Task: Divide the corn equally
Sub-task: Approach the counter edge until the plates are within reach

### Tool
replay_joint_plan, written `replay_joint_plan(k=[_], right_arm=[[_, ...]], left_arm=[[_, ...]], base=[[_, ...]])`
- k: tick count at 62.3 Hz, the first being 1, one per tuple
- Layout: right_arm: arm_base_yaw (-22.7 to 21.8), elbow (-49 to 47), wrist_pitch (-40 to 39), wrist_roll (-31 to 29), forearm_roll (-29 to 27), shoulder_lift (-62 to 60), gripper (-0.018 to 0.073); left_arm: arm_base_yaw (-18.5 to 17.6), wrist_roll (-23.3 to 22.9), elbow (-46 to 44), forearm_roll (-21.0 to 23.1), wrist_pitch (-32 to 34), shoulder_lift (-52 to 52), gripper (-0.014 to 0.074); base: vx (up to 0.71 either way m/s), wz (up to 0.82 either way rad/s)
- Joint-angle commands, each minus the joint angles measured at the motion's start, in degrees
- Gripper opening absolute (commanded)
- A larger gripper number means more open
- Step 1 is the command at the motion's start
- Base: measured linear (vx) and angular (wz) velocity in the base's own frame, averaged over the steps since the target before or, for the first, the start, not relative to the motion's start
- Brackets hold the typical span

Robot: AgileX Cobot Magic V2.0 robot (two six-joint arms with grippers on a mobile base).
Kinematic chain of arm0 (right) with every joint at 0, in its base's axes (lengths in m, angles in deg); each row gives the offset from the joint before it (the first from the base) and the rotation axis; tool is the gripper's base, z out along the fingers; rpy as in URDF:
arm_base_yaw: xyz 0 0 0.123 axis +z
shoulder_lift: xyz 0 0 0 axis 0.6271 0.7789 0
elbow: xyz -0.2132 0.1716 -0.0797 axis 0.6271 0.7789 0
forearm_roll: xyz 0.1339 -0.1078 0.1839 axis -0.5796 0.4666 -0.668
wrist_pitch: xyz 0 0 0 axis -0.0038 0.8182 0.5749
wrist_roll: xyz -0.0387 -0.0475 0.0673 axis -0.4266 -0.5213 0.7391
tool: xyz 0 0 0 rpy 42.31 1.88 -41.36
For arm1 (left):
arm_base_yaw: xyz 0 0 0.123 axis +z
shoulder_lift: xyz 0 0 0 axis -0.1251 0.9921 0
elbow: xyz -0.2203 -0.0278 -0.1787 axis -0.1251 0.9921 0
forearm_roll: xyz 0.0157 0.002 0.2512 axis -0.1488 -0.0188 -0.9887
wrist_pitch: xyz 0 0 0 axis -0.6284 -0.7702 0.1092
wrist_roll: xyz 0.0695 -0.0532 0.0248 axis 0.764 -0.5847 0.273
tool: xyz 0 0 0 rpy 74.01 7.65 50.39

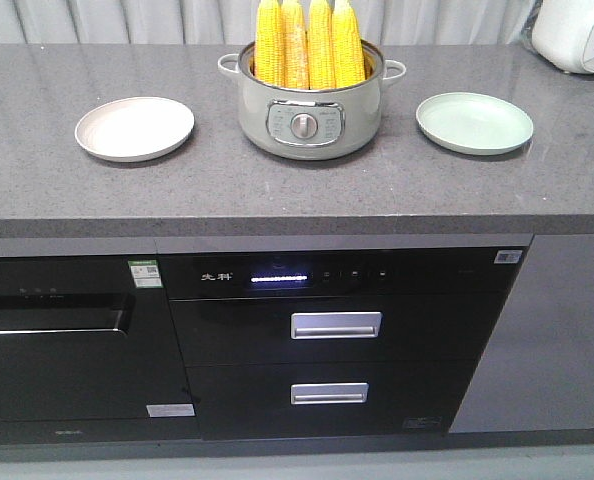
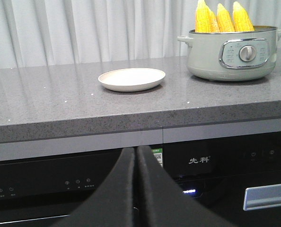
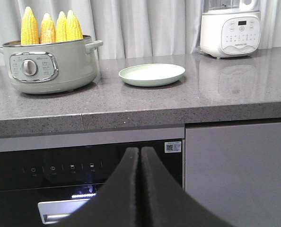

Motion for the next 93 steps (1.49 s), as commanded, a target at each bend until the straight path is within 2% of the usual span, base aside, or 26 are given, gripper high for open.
replay_joint_plan(k=[1, 93], right_arm=[[0.2, 0.5, -4.1, -0.4, 0.6, -0.3, -0.0001], [0.2, 0.5, -4.1, -0.4, 0.6, -0.3, -0.0001]], left_arm=[[-0.1, -0.7, 0.2, 0.1, 3.9, -1.0, -0.0006], [-0.1, -0.7, 0.2, 0.1, 3.9, -1.0, -0.0006]], base=[[0.05, 0.01], [0.06, 0.0]])
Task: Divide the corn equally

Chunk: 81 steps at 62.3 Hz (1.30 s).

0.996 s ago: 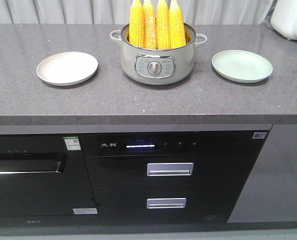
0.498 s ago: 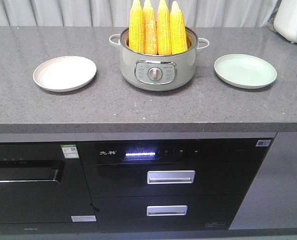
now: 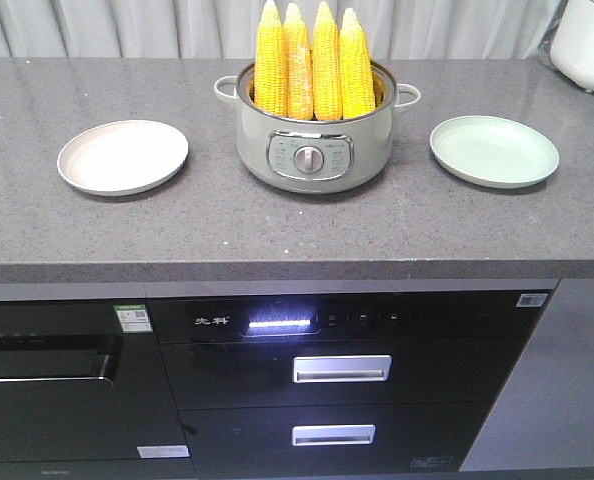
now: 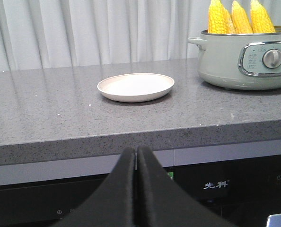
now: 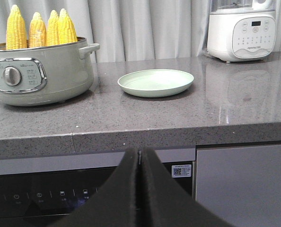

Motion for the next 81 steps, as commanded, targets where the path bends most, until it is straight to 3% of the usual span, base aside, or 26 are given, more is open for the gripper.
replay_joint_plan(k=[1, 81], right_arm=[[0.2, 0.5, -4.1, -0.4, 0.6, -0.3, -0.0001], [0.2, 0.5, -4.1, -0.4, 0.6, -0.3, -0.0001]], left_arm=[[-0.1, -0.7, 0.2, 0.1, 3.9, -1.0, -0.0006], [-0.1, -0.7, 0.2, 0.1, 3.9, -1.0, -0.0006]], base=[[0.05, -0.01], [0.05, -0.02]])
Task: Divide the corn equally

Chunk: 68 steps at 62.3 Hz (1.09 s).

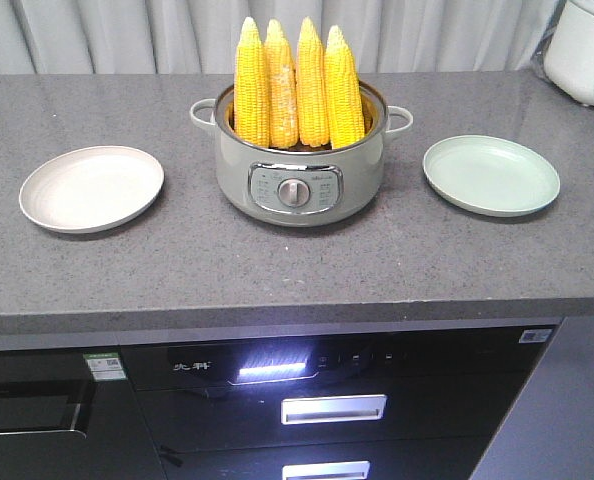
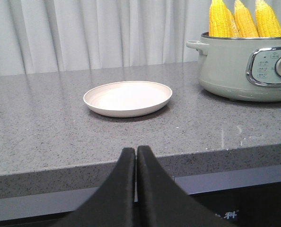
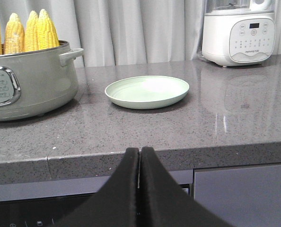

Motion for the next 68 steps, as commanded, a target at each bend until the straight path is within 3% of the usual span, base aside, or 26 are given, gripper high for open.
replay_joint_plan(k=[1, 68], right_arm=[[0.2, 0.5, -4.1, -0.4, 0.6, -0.3, -0.0001], [0.2, 0.5, -4.1, -0.4, 0.6, -0.3, -0.0001]], left_arm=[[-0.1, -0.7, 0.2, 0.1, 3.9, -1.0, -0.0006], [-0.1, -0.7, 0.2, 0.1, 3.9, -1.0, -0.0006]], base=[[0.06, -0.02], [0.06, -0.01]])
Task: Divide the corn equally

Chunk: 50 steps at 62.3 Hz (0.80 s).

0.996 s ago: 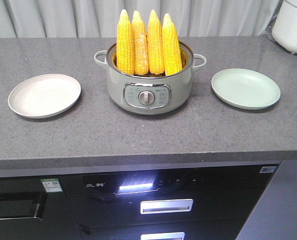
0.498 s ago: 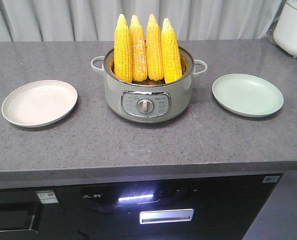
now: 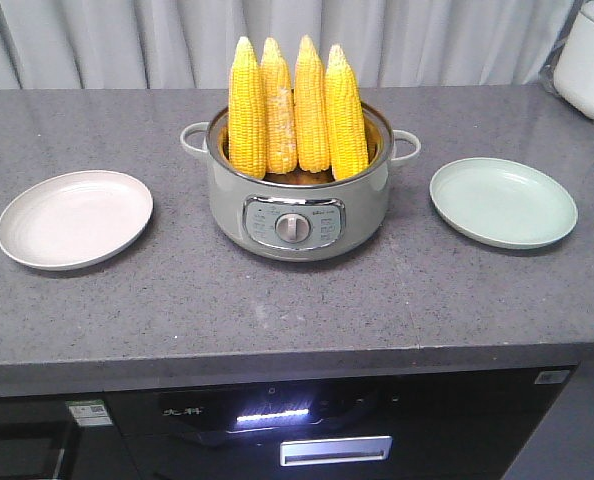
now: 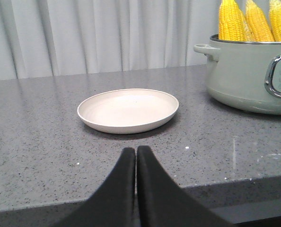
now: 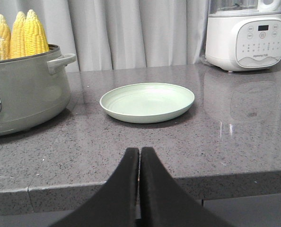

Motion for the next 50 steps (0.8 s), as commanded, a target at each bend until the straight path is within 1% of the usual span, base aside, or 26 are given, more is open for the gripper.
replay_joint_plan(k=[1, 50], right_arm=[[0.2, 0.5, -4.1, -0.4, 0.6, -0.3, -0.0001], [0.2, 0.5, -4.1, -0.4, 0.6, -0.3, -0.0001]], left_arm=[[-0.1, -0.7, 0.2, 0.1, 3.9, -1.0, -0.0006], [-0.1, -0.7, 0.2, 0.1, 3.9, -1.0, -0.0006]], base=[[0.05, 0.01], [0.04, 0.01]])
